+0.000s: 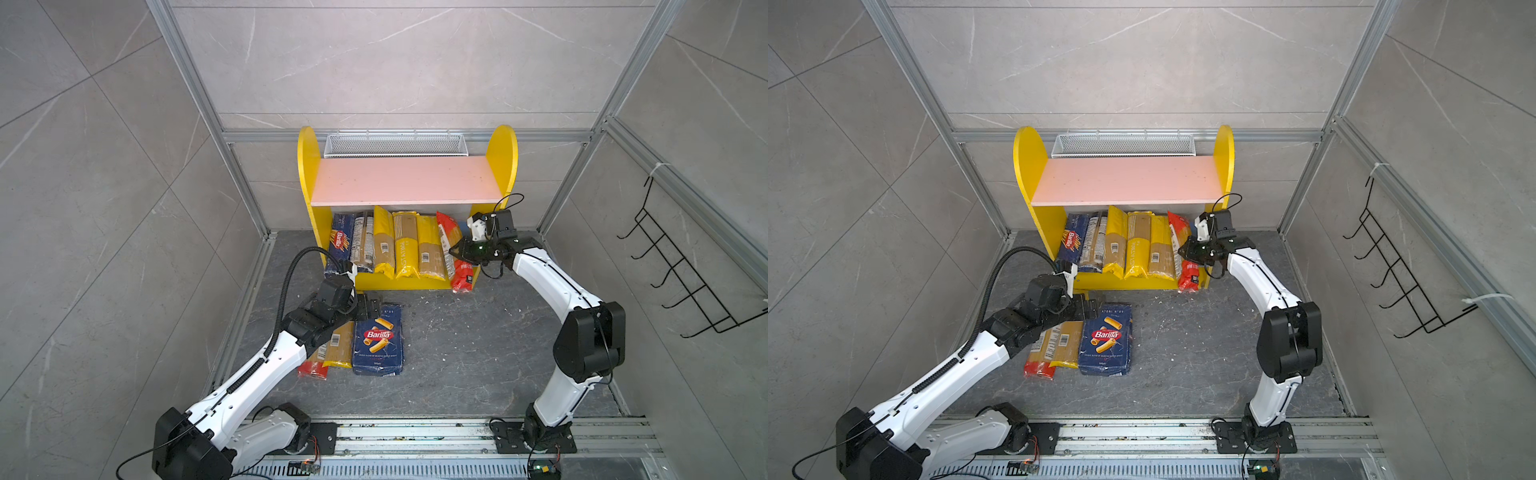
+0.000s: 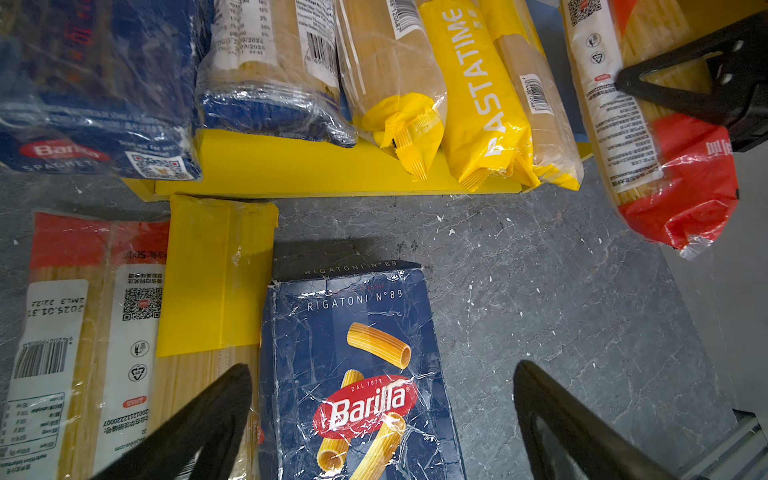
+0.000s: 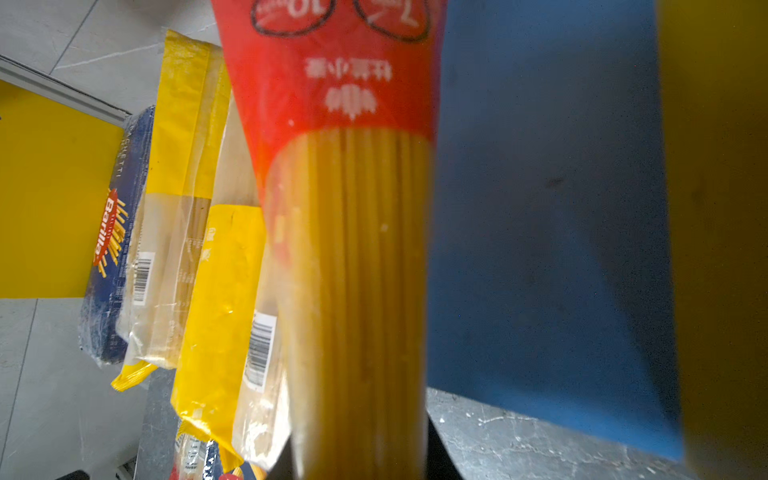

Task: Place and organize the pasta boxes and bags onto the shelf
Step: 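Carry the red spaghetti bag to the shelf beside the yellow bags, then lower the red bag upright onto the shelf next to the blue panel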

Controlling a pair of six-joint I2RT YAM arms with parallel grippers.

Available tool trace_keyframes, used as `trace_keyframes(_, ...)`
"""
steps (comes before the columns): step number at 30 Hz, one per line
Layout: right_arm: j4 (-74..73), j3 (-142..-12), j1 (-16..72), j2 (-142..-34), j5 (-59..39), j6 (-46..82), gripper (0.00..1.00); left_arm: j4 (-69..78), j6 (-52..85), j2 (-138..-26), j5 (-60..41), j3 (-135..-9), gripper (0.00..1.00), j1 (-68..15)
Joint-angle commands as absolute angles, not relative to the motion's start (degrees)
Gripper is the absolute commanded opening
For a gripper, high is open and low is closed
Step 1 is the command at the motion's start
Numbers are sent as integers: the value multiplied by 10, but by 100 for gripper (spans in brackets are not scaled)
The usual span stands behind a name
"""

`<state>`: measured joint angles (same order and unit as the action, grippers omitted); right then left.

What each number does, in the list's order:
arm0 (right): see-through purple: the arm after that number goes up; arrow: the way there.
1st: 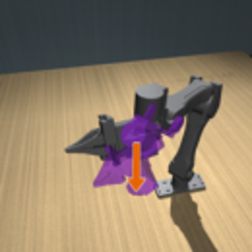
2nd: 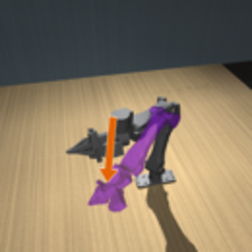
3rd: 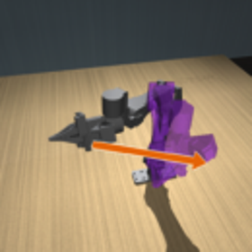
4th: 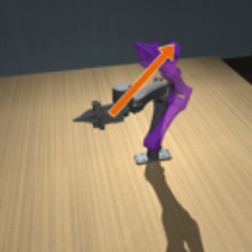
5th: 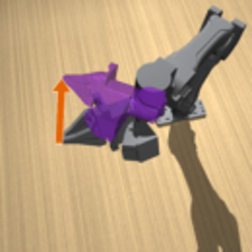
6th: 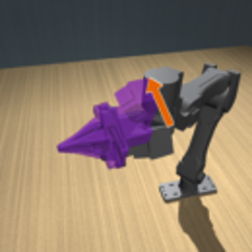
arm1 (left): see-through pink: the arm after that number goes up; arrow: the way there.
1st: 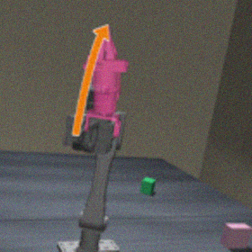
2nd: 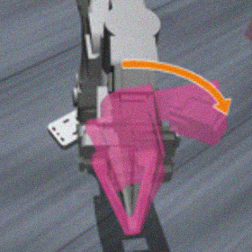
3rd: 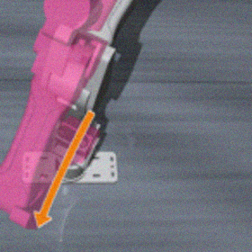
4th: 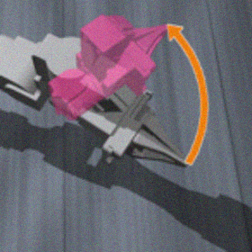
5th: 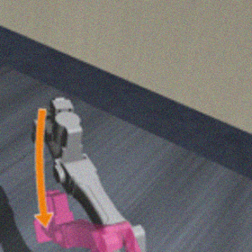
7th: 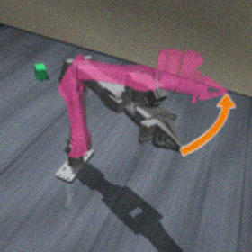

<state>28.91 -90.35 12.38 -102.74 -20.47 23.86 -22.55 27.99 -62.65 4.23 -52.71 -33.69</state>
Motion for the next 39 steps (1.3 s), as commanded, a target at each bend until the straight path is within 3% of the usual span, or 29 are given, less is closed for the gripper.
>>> trace_keyframes(1, 252, -960, 116, -1037, -192, 213, 20, -202, 266, -627, 42, -539, 100, -332)
trace_keyframes(22, 340, -1085, 152, -1118, -49, 133, 19, -205, 263, -611, 45, -520, 100, -321)
trace_keyframes(39, 260, -1009, 167, -1109, 66, 115, 19, -210, 265, -604, 45, -518, 100, -316)
